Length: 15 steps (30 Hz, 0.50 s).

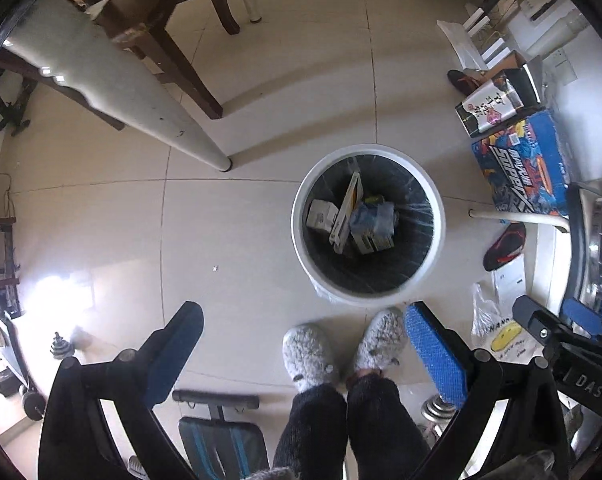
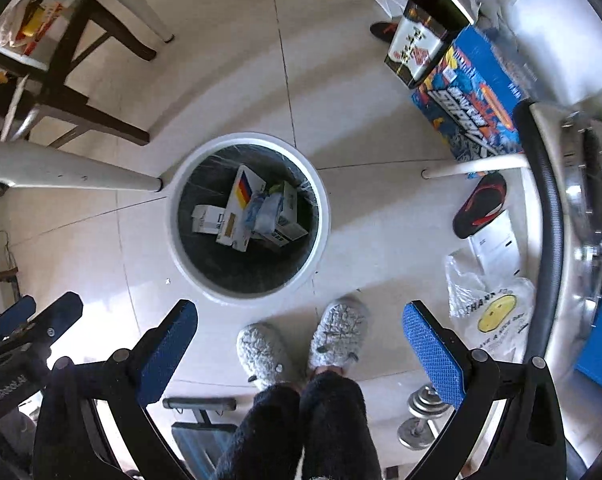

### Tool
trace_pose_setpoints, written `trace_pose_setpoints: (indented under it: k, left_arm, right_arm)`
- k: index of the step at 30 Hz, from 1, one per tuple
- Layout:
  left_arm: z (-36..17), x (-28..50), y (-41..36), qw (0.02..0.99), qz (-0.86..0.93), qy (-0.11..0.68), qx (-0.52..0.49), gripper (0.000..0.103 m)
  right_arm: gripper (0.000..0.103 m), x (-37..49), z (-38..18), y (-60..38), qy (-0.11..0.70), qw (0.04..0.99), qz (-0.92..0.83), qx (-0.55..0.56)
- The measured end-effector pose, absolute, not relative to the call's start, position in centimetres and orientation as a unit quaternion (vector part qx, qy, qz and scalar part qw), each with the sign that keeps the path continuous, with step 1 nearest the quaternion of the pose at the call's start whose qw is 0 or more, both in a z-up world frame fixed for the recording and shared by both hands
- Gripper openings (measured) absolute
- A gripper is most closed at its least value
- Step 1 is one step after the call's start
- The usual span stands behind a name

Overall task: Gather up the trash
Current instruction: 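Open both grippers over the trash bin to drop the items, then grasp the blue rice bag with the left gripper while the right grasps the red snack packet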

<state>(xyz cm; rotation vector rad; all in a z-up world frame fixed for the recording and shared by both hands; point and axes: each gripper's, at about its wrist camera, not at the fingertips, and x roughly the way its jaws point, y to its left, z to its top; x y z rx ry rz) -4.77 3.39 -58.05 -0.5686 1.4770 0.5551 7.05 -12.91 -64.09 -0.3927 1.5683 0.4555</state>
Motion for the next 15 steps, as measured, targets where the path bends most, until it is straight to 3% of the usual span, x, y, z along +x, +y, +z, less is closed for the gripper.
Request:
trace_pose_setpoints:
  k: [15]
  left_arm:
    - [-42.1,-8.5,-0.1,0.689,0.226,0.640,-0.255,0.103]
  right_arm:
    - [0.103,2.9,-44.8,-15.3,0.671,0.685,0.232,-0.165]
